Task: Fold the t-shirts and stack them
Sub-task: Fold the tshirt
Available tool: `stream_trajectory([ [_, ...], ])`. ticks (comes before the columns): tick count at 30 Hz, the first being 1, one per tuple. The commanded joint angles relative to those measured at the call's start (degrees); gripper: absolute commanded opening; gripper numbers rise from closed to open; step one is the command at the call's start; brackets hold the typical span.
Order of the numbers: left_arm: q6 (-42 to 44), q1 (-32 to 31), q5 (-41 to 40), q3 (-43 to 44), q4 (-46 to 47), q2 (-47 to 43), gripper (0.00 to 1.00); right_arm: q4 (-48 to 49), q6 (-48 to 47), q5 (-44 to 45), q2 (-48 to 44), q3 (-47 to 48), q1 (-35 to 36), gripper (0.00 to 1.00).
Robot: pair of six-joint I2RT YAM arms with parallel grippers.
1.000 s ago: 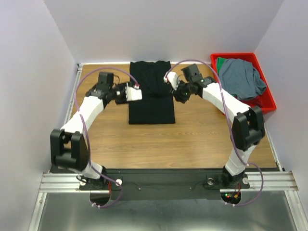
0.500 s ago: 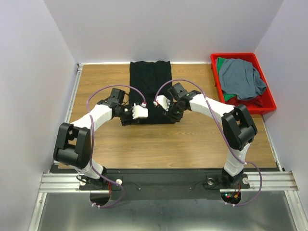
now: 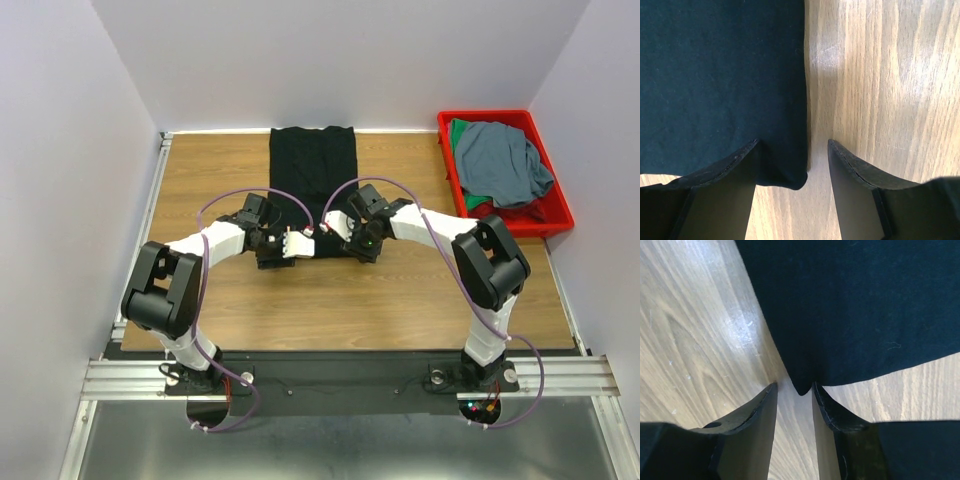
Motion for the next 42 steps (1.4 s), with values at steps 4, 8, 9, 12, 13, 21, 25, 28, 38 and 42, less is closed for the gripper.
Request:
stream_trajectory([
  [4,1.6,0.1,-3.0,-0.6,0.3,1.0,0.66,4.1,-1.1,2.6,1.5,-2.1,0.4,0.27],
  [8,1.6,0.1,-3.3,-0.7,-0.1,1.3,0.54,4.4,-0.6,3.5,0.8,-2.6,0.4,0.01],
  [9,1.4,0.1,-3.3,-0.7,-0.3,1.2,0.44,4.3,-0.3,3.7,0.4,-2.7,0.4,0.01],
  [12,1.5,0.1,-2.8,0.1,-2.4,0.4,0.26,4.2,0.8,3.8,-1.6,-2.5,0.4,0.01],
  [13,1.3,0.1,-2.5,0.3,-2.9,-0.1,0.17,4.1,1.2,3.7,-2.2,-2.5,0.4,0.01],
  [21,1.4,-0.3,0.4,1.8,-9.7,-7.1,0.00,0.3,4.5,0.5,-8.9,-1.4,0.4,0.01],
  [25,1.3,-1.9,1.1,2.0,-13.8,-10.9,0.00,-3.3,4.7,-1.2,-12.6,-0.5,0.4,0.01],
  [28,0.6,-4.2,1.4,1.5,-16.2,-15.5,0.00,-8.1,3.8,-3.1,-14.9,0.5,0.4,0.01],
  [38,-6.8,-12.5,1.8,0.9,-24.3,-30.2,0.00,-23.5,-2.0,-6.3,-30.2,0.9,1.7,0.01],
  [42,-11.0,-18.0,4.2,2.3,-29.6,-34.9,0.00,-28.5,-2.3,-9.0,-38.8,0.8,2.6,0.01],
])
